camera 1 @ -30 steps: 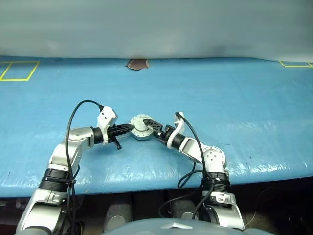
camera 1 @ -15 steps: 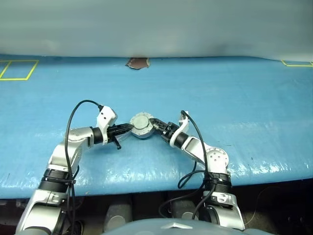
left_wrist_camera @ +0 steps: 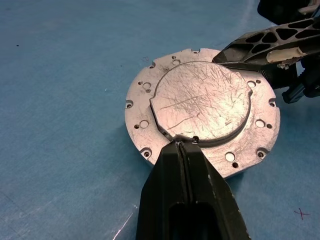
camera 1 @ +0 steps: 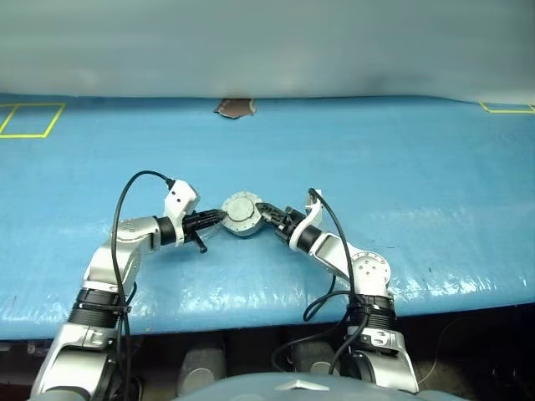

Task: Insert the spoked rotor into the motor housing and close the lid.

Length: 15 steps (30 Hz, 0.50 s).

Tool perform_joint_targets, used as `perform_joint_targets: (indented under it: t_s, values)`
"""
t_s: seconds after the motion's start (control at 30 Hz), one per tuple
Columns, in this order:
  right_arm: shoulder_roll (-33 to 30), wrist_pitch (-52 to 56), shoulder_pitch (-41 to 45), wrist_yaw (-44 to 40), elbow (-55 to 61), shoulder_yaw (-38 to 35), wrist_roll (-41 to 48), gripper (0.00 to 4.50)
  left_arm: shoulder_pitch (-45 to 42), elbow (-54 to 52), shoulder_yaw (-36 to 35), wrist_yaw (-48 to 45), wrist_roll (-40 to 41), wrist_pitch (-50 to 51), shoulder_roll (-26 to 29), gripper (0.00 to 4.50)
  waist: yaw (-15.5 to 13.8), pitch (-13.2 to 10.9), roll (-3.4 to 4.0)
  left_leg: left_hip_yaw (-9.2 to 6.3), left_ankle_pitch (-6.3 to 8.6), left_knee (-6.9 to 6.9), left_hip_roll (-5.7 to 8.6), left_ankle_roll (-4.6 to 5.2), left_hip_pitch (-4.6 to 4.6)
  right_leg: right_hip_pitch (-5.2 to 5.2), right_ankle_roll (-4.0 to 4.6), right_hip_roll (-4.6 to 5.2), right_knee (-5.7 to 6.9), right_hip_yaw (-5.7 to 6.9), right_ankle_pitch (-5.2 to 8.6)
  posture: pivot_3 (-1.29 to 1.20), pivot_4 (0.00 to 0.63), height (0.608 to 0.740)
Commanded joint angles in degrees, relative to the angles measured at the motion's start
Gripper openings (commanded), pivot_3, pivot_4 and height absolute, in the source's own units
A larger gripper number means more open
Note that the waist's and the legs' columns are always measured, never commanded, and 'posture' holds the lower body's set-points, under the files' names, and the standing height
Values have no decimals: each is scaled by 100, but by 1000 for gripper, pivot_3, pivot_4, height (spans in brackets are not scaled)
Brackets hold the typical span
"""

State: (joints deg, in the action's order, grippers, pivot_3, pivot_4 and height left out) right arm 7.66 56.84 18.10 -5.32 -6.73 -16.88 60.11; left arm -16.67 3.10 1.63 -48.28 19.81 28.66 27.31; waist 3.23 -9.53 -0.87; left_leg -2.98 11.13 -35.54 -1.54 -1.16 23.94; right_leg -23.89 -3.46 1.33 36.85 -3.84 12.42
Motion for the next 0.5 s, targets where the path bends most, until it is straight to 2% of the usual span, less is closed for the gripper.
perform_joint_targets:
  t_s: [0.03, 0.13, 0.23, 0.33, 0.5]
  values:
    - [664, -202, -105, 138, 216, -326, 785, 1239, -175, -101, -785, 341, 734, 484, -217, 0, 9, -9, 0, 0, 0, 0, 0, 0, 5, -4, -2, 0, 0, 0, -1, 0, 150, 740]
    - [707, -346, -49, 298, 335, -473, 1162, 1239, -217, -90, -1343, 579, 1380, 991, -432, 0, 30, -13, 2, -3, 0, -1, -1, 0, 30, -27, -35, -5, 1, 1, -21, 0, 150, 740]
    - [697, -518, -17, 403, 524, -442, 1437, 1239, -161, -160, -1770, 737, 2008, 1445, -654, 0, 65, -15, 4, -4, -1, -5, -2, 1, 71, -65, -44, -10, 5, -1, -29, 0, 150, 740]
    - [673, -694, 58, 530, 736, -370, 1680, 1239, -3, -233, -2149, 688, 2739, 1737, -929, 0, 67, -16, 5, -4, 0, -5, -1, 2, 74, -65, -43, -9, 2, -2, -29, 0, 150, 740]
    - [591, -948, 164, 782, 939, -213, 1975, 1239, 189, -270, -2389, 999, 3451, 2181, -1267, 1596, 63, -16, 6, -7, 0, -13, -1, 3, 74, -64, -45, -11, 4, -1, -30, 0, 150, 740]
